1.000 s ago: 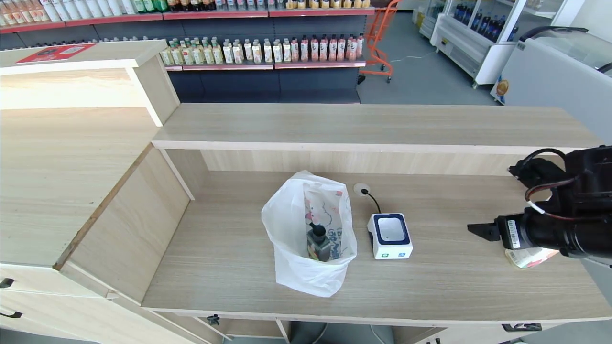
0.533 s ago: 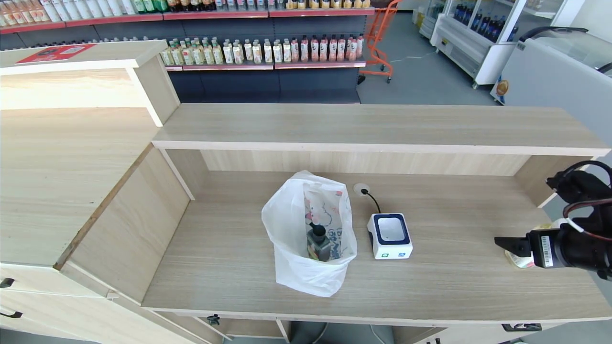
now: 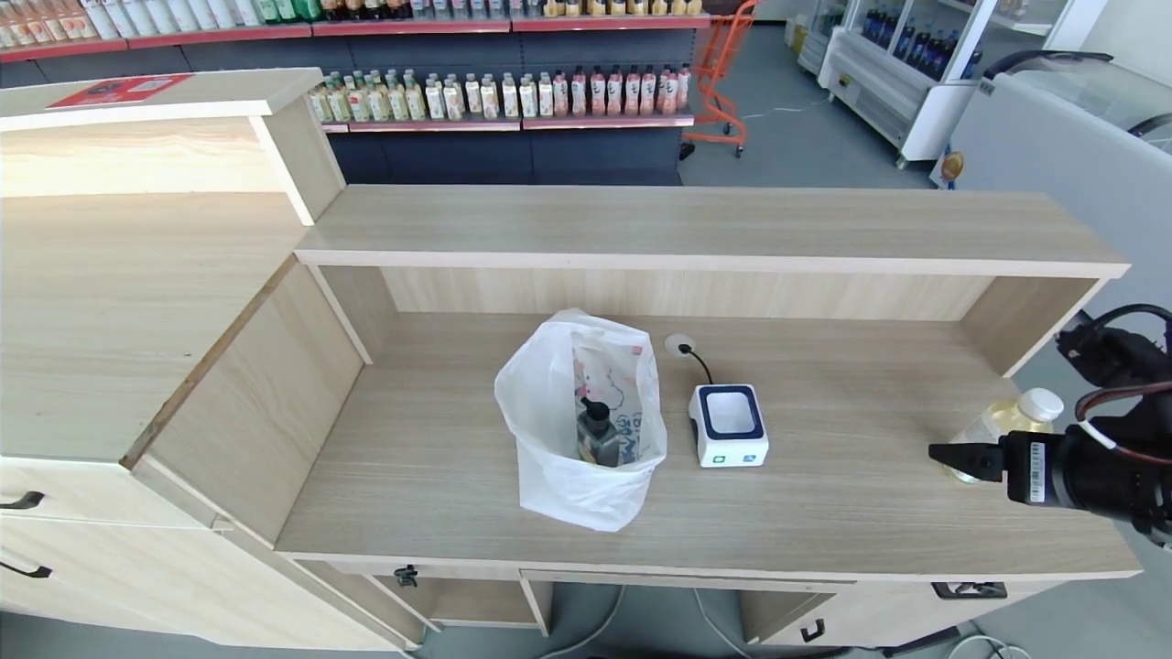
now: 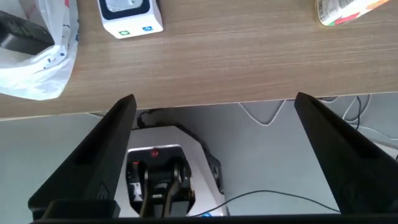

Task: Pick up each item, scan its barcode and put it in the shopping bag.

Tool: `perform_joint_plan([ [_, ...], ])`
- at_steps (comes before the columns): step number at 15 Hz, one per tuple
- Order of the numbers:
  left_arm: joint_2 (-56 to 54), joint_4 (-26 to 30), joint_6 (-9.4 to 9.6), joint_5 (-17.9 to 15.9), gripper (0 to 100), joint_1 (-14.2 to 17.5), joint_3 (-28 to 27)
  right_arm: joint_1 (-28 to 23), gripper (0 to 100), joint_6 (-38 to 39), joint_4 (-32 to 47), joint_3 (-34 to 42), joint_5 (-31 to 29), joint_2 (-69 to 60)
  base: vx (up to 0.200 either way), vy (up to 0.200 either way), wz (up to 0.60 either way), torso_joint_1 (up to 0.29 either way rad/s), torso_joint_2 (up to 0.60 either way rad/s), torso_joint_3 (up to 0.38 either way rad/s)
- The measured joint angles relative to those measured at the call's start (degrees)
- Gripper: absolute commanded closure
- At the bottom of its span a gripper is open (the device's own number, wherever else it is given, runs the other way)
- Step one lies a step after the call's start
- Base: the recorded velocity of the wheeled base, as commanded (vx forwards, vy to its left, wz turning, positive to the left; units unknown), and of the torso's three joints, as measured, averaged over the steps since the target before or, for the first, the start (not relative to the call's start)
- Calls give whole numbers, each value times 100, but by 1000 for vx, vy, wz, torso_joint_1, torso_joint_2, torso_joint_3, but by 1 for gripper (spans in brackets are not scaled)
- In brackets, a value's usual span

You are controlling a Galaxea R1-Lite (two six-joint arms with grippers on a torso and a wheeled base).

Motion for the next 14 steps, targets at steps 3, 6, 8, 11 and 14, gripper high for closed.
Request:
perform_joint_plan([
  [3, 0, 0, -11, 0, 0, 5, 0, 91, 0, 664, -26, -35, 311, -35, -133, -133, 0, -2, 3, 0],
  [6, 0, 2, -5, -7, 0, 5, 0, 89, 0, 758, -145, -35, 360, -45, 0, -200, 0, -2, -1, 2],
  [8, 0, 0, 2, -7, 0, 5, 0, 85, 0, 895, -379, -29, 552, -44, 0, -200, 0, 0, -5, 2],
  [11, 0, 0, 11, -10, 0, 6, 0, 80, 0, 1125, -847, -20, 774, 16, 0, -200, 0, 10, 4, 4],
  [14, 0, 0, 13, -7, 0, 0, 0, -11, 0, 1114, -1085, 59, 784, 162, 0, -200, 0, 2, 2, 2],
])
